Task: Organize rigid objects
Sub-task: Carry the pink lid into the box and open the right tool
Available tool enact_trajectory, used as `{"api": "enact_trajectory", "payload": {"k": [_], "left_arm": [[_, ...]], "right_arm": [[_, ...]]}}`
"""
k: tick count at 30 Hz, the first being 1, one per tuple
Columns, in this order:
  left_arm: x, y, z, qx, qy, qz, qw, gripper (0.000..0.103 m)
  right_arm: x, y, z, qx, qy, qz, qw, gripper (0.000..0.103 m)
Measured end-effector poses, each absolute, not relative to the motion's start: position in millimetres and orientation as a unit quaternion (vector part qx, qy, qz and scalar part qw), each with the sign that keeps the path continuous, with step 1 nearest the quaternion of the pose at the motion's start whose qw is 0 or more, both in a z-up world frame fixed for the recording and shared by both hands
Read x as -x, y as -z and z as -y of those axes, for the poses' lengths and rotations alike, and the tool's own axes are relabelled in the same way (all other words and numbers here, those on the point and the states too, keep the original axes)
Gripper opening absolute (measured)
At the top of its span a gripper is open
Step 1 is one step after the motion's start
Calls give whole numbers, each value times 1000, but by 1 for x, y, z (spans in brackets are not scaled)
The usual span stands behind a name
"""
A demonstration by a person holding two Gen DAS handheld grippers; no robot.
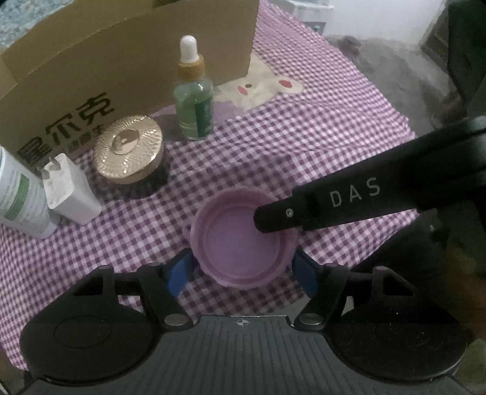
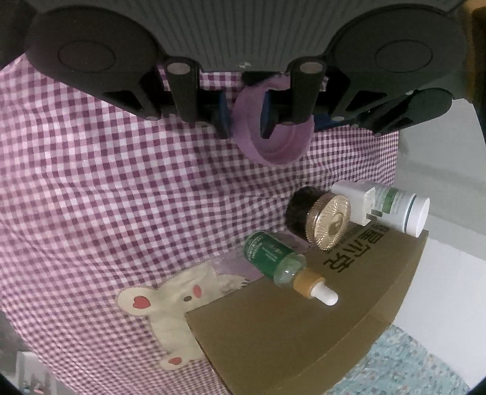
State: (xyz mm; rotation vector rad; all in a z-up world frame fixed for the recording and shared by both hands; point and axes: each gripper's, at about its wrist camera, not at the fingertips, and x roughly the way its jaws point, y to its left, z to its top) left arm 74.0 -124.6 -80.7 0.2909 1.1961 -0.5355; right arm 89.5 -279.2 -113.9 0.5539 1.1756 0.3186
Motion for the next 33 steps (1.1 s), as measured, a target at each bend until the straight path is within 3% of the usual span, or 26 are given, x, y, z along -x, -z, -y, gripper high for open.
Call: {"api": "enact_trajectory", "payload": {"k": [16,33], "left_arm": [[-74,88,132,-169,230,-550,785,70],[-59,56,135,-172,240,-517,803,70]], "right_arm": [[-84,112,285,-272,-149,-533,787,24],[-67,84,289,-278,-137,-507,804,24]]}}
